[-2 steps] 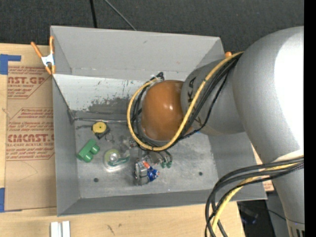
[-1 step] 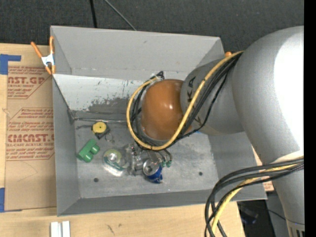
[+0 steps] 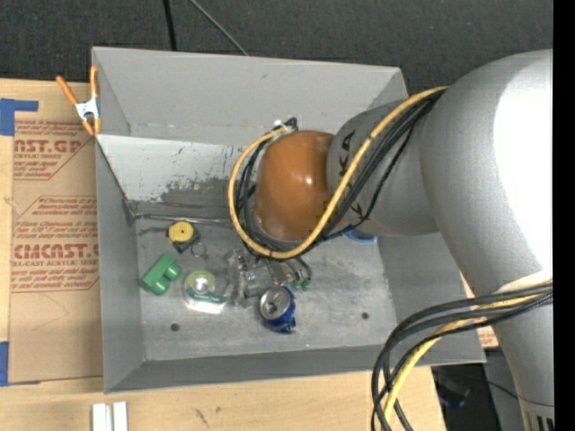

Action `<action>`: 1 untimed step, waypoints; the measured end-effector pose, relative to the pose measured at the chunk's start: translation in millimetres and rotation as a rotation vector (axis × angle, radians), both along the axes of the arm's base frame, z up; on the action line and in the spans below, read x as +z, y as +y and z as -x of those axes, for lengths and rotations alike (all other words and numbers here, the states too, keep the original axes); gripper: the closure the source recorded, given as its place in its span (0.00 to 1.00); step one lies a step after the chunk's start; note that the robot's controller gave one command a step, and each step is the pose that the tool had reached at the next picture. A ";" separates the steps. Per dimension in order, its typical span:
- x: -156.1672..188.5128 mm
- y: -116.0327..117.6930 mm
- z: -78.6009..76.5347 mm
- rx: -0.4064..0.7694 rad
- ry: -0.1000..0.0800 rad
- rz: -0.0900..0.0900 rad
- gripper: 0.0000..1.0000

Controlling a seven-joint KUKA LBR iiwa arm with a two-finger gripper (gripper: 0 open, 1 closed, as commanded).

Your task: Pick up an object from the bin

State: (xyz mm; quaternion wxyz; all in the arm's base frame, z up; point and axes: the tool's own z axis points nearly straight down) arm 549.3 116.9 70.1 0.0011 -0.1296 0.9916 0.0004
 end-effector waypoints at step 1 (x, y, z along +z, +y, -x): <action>-0.3 0.1 0.7 0.000 0.001 -0.001 0.00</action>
Offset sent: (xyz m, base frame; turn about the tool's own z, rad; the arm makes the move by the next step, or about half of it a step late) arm 0.0000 0.0000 0.0000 0.0000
